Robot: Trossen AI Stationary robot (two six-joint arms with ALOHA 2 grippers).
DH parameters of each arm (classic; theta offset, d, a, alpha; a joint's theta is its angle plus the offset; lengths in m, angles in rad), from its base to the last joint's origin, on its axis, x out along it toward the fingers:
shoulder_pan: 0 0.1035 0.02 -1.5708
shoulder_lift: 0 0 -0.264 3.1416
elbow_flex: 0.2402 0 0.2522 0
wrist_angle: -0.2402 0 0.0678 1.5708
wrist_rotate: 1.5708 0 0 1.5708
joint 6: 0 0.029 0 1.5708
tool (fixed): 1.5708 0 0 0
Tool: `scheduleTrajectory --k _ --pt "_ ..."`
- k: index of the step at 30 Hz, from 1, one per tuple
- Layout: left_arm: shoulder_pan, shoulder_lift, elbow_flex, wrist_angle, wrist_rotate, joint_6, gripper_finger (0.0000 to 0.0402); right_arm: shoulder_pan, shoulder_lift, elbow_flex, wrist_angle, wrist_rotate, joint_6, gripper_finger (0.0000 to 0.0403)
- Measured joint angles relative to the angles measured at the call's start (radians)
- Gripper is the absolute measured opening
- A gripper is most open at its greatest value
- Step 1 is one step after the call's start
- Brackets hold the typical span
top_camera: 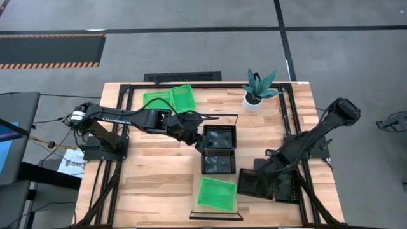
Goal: Stack baskets on shelf by color
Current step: Stack the black bin on top of the black bin on the shelf
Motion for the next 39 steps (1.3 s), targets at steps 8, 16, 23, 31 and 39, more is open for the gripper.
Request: scheduleTrajectory --k 8,16,23,31,39 --pt "0.000 0.000 0.000 0.169 0.051 -0.060 0.0204 0.040 -0.118 0.212 -0.405 0.026 0.130 0.0003" --pt "0.000 0.000 0.000 0.267 0.006 -0.077 0.0204 -0.072 -0.111 0.447 -0.590 0.219 0.132 0.0003" --pt "-0.015 0.001 0.000 0.248 0.012 -0.079 0.0204 -0.229 0.012 0.559 -0.575 0.270 -0.042 0.0003" --pt "-0.013 0.001 0.000 0.125 -0.010 -0.078 0.0204 -0.318 0.188 0.732 -0.574 0.298 -0.240 0.0003" --pt "-0.020 0.001 -0.002 0.075 -0.057 -0.051 0.0204 -0.347 0.288 0.889 -0.568 0.302 -0.334 0.0004"
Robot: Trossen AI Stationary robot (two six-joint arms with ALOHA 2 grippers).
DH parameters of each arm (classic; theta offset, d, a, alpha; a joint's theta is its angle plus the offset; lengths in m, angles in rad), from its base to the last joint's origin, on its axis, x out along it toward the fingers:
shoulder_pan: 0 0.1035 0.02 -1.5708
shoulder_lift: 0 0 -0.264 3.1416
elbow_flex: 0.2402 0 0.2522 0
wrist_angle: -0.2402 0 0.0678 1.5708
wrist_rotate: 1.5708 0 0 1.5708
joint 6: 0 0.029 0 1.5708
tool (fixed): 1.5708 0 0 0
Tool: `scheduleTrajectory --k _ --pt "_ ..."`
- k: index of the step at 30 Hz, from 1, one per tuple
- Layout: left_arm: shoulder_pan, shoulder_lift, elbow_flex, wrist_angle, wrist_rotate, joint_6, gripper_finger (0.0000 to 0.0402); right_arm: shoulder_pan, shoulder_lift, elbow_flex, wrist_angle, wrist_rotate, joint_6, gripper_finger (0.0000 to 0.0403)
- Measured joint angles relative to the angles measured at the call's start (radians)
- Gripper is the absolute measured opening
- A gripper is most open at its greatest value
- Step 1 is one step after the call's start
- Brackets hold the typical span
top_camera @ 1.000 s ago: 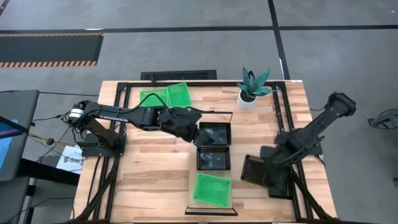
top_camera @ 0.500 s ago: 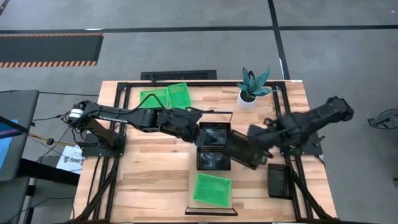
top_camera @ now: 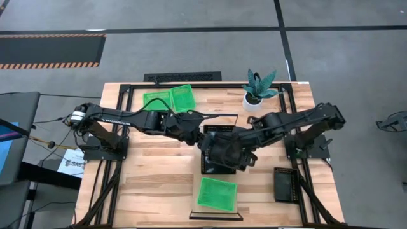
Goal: Stack baskets on shelf by color
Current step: Stack the black bin on top of the black bin on the shelf
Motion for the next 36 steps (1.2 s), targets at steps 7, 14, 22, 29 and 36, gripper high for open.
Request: scheduleTrajectory --k 7,14,22,29,36 --pt "-0.003 0.000 0.000 -0.024 0.025 0.008 0.0172 -0.026 0.049 0.069 0.014 -0.002 -0.050 0.0007" --pt "-0.005 -0.001 0.000 -0.086 0.030 -0.054 0.0040 -0.029 0.046 0.071 0.040 -0.013 -0.044 0.0014" --pt "-0.025 -0.004 0.000 -0.117 0.025 -0.166 0.0002 0.007 -0.043 0.074 0.027 -0.091 0.060 0.0115" --pt "-0.134 -0.014 0.001 -0.183 -0.138 -0.335 0.0000 0.161 -0.252 0.073 0.012 -0.028 0.301 0.0184" --pt "-0.215 0.022 -0.001 -0.202 -0.294 -0.484 0.0000 0.298 -0.351 0.073 0.020 0.208 0.452 0.0185"
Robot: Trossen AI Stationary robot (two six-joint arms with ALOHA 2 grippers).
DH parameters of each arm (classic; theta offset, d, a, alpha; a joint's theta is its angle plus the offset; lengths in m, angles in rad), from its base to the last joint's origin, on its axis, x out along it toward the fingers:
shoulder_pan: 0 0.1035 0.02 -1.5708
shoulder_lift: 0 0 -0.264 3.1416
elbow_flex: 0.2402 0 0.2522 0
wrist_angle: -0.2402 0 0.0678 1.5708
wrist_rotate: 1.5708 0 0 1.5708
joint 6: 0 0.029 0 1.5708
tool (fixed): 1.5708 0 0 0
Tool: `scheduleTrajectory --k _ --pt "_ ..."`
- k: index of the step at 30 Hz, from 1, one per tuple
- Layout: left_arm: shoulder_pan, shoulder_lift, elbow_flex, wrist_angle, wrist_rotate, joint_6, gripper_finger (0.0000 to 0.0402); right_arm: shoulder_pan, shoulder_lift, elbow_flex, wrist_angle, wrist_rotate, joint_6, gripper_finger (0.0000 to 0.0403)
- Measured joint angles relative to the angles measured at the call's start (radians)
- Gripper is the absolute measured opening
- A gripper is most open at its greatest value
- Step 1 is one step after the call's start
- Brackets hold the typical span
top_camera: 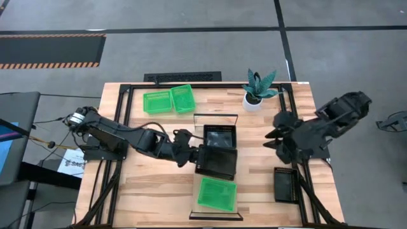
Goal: Stack baskets on shelf by color
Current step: Stack the black bin on top of the black bin on the shelf
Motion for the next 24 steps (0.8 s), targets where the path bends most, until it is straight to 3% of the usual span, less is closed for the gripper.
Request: scheduleTrajectory --k 10,24 --pt "0.073 0.096 -0.003 -0.028 0.058 0.059 0.0000 0.022 0.022 -0.001 -0.005 0.034 -0.001 0.0163" --pt "0.082 0.143 -0.005 -0.037 0.098 -0.016 0.0000 0.042 0.074 -0.001 -0.014 0.036 0.006 0.0154"
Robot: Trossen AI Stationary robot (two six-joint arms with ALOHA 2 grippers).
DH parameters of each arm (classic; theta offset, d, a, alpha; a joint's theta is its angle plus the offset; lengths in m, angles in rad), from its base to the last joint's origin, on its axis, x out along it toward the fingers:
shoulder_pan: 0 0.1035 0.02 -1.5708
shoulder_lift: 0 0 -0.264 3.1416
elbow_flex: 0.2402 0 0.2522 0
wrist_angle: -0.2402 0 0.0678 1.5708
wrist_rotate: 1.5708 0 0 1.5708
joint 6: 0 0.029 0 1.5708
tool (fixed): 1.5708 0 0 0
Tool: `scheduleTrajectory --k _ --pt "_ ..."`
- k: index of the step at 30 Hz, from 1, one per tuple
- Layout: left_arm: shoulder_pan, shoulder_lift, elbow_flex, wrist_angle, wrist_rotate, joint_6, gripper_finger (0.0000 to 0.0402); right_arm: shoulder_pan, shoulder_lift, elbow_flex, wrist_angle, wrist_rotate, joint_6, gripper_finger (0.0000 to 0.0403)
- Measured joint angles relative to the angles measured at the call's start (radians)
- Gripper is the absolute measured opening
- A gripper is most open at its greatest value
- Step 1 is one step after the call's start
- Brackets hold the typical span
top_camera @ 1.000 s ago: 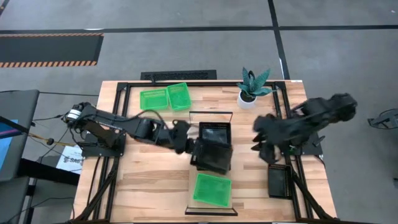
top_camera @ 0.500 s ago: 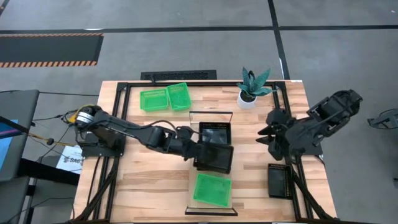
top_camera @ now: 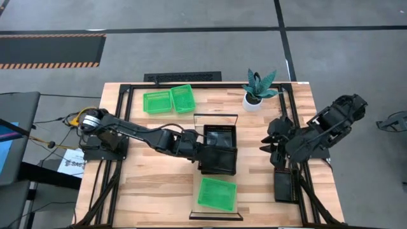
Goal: Stack baskets on shelf by color
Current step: Stack the black bin on top of the black bin on the shelf
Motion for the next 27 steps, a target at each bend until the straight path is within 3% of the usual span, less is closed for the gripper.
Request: scheduleTrajectory --k 9,16,27 --pt "0.000 0.032 0.001 0.013 0.056 -0.036 0.0000 0.029 0.022 -0.016 -0.016 0.000 0.043 0.0154" --pt "0.012 0.032 0.001 -0.012 0.034 -0.072 0.0000 0.071 0.022 -0.085 -0.038 -0.002 0.148 0.0154" --pt "0.024 0.032 0.001 0.030 0.102 -0.045 0.0011 0.126 0.021 -0.204 -0.044 -0.017 0.303 0.0170"
